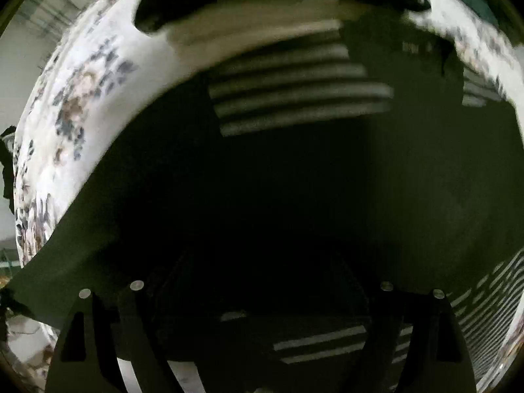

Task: Fold small clothes

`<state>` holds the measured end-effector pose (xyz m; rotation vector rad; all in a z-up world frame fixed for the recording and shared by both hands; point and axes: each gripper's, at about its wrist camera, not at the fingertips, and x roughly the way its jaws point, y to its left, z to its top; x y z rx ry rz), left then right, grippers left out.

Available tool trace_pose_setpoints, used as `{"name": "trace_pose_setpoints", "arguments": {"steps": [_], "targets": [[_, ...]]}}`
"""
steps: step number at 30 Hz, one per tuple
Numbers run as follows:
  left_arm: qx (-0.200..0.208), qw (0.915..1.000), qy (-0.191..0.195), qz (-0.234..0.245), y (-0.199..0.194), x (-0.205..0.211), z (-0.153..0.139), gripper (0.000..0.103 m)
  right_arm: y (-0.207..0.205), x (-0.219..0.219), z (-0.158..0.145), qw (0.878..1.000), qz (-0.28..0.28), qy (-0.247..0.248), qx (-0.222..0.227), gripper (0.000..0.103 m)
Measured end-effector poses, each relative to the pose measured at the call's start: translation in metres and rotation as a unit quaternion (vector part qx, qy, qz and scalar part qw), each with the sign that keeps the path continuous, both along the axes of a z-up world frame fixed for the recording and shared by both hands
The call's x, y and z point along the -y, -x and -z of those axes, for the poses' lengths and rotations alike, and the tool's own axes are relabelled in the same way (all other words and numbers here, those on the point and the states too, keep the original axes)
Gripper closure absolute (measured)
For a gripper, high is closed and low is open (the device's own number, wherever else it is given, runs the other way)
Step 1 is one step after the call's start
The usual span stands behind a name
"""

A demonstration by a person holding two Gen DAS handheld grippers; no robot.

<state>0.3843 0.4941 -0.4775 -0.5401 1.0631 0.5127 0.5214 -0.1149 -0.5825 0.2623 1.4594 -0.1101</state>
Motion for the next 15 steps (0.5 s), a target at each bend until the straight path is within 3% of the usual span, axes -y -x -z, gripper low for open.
{"name": "trace_pose_setpoints", "arguments": {"steps": [4, 8, 11, 15], "targets": [[-0.003, 0.9985, -0.038, 0.038, -0.006, 0.033, -0.032, 0.102, 0.011, 0.028, 0.008, 0.999, 0.021, -0.008, -0.046, 0.017], [-0.005, 0.9909, -0.074, 0.113, -0.022, 0.104, -0.065, 0.102, 0.041, 0.092, -0.011, 0.995, 0.046, 0.076, -0.048, 0.017], [0.0, 0.9792, -0.081, 0.186, -0.039, 0.189, -0.083, 0.102, 0.067, 0.164, -0.027, 0.989, 0.068, 0.128, -0.039, 0.017], [0.014, 0.9587, -0.065, 0.276, -0.056, 0.318, -0.09, 0.102, 0.08, 0.213, -0.017, 0.988, 0.113, 0.097, -0.046, 0.017]]}}
